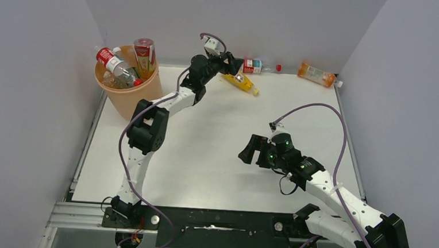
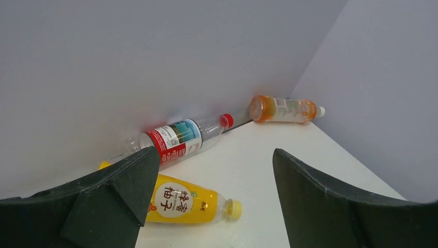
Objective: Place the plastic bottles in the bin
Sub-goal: Pick up the plastic bottle at the center of the board.
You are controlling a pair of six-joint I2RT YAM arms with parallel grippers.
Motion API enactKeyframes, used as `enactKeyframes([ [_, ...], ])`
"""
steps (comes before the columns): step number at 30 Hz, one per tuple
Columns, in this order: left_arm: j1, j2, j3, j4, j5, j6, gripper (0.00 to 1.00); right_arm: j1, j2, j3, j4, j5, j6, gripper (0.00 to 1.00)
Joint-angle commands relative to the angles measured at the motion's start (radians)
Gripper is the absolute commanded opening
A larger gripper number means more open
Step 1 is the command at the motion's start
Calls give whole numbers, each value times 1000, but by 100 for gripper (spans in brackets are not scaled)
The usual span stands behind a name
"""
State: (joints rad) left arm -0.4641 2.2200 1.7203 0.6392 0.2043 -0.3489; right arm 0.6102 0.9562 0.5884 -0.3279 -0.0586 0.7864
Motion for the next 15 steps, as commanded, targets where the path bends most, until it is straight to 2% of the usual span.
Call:
enactKeyframes([
  [1, -7, 188, 200, -30, -4, -46, 81, -4, 4, 16, 52, 29, -12, 98],
  [5, 1, 308, 346, -29, 5, -81, 84, -10, 28, 54, 38, 22, -28, 98],
  [15, 12, 502, 555, 88, 35, -177, 85, -22, 89, 112, 22, 15, -66, 98],
])
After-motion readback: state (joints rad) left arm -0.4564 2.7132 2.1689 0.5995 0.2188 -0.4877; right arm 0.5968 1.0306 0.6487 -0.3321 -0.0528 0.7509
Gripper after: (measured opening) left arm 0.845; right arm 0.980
